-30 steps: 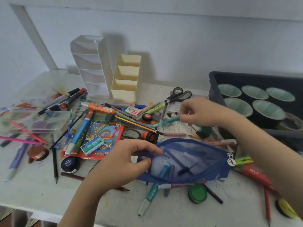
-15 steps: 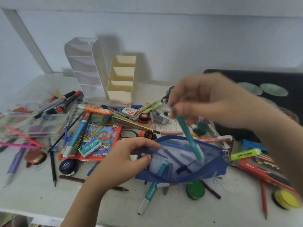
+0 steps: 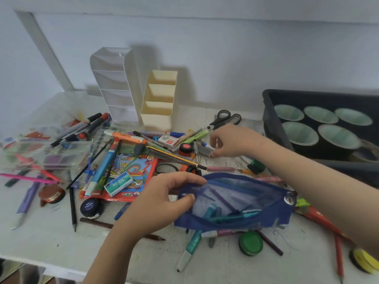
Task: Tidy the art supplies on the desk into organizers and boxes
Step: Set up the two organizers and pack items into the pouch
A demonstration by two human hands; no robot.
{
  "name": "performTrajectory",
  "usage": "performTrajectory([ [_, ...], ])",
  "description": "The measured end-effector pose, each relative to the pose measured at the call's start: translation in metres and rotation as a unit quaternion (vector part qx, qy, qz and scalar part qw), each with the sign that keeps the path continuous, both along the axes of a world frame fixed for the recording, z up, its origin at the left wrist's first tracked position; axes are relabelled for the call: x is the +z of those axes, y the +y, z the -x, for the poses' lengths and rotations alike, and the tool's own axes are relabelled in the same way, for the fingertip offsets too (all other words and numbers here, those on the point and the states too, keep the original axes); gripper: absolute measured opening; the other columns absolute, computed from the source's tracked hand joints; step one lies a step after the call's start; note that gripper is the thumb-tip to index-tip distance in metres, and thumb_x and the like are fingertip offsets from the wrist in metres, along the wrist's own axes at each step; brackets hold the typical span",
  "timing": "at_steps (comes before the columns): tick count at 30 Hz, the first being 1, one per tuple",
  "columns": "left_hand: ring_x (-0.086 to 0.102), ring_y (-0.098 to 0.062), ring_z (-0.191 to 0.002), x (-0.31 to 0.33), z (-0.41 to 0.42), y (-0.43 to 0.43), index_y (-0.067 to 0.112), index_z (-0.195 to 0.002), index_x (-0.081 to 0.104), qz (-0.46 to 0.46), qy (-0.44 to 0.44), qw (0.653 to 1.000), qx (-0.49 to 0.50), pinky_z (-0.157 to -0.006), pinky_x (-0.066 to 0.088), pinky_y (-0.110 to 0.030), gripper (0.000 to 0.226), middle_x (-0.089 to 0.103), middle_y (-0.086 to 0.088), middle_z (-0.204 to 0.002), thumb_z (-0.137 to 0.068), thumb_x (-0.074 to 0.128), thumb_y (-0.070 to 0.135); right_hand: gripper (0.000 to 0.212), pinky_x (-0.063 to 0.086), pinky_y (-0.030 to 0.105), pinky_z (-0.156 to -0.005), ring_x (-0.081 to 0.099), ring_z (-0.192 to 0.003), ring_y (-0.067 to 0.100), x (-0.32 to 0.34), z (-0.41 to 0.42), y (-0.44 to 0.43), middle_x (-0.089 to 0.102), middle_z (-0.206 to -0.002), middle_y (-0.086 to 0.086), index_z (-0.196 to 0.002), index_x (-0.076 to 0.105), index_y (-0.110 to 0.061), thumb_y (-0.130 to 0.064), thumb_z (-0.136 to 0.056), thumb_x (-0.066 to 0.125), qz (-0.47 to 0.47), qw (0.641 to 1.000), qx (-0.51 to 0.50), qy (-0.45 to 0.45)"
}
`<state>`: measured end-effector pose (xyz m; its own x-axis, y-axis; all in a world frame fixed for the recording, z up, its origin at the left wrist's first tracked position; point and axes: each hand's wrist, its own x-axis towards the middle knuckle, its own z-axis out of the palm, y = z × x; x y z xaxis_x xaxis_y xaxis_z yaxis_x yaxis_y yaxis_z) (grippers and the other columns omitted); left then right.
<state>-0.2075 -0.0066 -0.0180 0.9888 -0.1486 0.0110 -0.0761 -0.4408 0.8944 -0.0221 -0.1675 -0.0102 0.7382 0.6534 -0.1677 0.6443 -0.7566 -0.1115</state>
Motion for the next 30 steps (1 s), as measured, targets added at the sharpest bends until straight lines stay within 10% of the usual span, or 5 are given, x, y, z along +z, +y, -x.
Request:
performTrajectory([
  [10, 0.062, 0.005, -0.097, 0.000, -0.002, 0.001, 0.030, -0.104, 0.069, -0.006, -0.013, 1.000, 0.010, -0.079, 0.047, -0.010, 0.039, 0.069, 0.023, -0.099, -0.083, 0.059, -0.001, 0.015, 0.041, 0.023, -0.058, 0.054, -0.073, 0.012, -0.002, 0.002, 0.002, 0.060, -0.086, -0.004, -0.094, 0.059, -0.018, -0.028, -0.086, 0.051, -0.046, 0.990, 0.058, -0.122],
  [17, 0.063, 0.007, -0.090, 0.001, -0.004, -0.002, 0.030, -0.094, 0.073, -0.015, -0.059, 0.997, 0.048, -0.072, 0.046, -0.006, 0.043, 0.071, 0.021, -0.091, -0.079, 0.057, -0.008, 0.006, 0.040, 0.003, -0.058, 0.053, -0.063, -0.009, 0.059, 0.020, -0.027, 0.060, -0.074, -0.015, -0.090, 0.066, -0.017, -0.019, -0.085, 0.063, -0.266, 0.964, -0.006, -0.025],
  [24, 0.061, 0.009, -0.095, 0.001, 0.001, -0.005, 0.034, -0.099, 0.071, -0.029, -0.063, 0.997, 0.031, -0.073, 0.043, -0.003, 0.045, 0.068, 0.027, -0.094, -0.076, 0.063, -0.004, 0.007, 0.048, 0.022, -0.054, 0.055, -0.060, 0.003, 0.091, 0.062, -0.048, 0.067, -0.075, -0.006, -0.091, 0.069, -0.017, -0.018, -0.088, 0.063, -0.438, 0.896, 0.003, 0.073],
  [30, 0.060, 0.008, -0.099, 0.000, 0.004, -0.006, 0.031, -0.106, 0.070, -0.014, -0.042, 0.999, 0.016, -0.077, 0.045, -0.006, 0.042, 0.068, 0.025, -0.100, -0.076, 0.068, 0.001, 0.012, 0.043, 0.013, -0.057, 0.057, -0.062, 0.002, 0.091, 0.083, -0.045, 0.066, -0.071, -0.015, -0.084, 0.072, -0.023, -0.032, -0.081, 0.065, -0.241, 0.956, 0.111, 0.126],
])
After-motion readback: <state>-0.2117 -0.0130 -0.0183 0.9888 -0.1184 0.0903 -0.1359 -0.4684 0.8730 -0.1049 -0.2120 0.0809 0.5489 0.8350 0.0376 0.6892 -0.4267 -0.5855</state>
